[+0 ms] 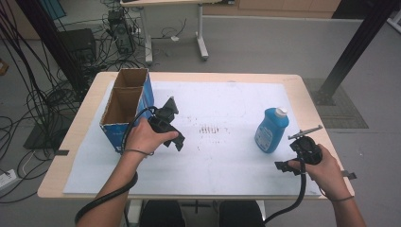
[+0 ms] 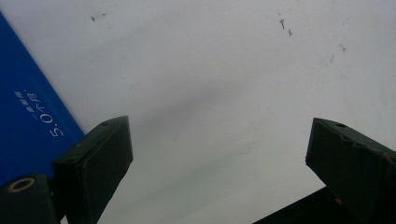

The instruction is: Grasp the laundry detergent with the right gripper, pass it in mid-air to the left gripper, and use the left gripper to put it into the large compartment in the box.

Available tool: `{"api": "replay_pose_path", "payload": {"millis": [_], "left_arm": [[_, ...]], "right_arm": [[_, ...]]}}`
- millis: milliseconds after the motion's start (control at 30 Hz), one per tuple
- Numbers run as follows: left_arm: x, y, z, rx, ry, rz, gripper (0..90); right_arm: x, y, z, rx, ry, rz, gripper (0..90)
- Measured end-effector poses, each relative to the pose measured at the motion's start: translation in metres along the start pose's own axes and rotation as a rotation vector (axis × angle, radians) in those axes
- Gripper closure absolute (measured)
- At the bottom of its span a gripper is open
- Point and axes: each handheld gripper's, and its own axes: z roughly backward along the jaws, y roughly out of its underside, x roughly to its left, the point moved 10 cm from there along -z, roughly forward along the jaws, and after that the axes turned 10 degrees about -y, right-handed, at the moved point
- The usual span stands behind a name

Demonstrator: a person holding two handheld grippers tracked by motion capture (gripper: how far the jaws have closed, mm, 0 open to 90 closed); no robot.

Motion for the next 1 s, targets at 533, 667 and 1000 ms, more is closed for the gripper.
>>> {"api": "replay_pose_path", "payload": {"millis": [533, 667, 1000], "left_arm": [[0.0025, 0.0027, -0.0011, -0.011, -0.007, 0.006, 7.7], [0.0018, 0.0028, -0.0014, -0.01, -0.011, -0.002, 7.7], [-0.0011, -0.0001, 0.0038, -0.029, -0.011, -0.011, 7.7]], "right_arm": [[-0.0021, -0.004, -0.007, -0.088, -0.024, 0.026, 5.9], [-0.0037, -0.0053, -0.0078, -0.113, -0.025, 0.024, 6.0], [-0.0051, -0.0092, -0.0107, -0.19, -0.048, 0.029, 5.6]]}}
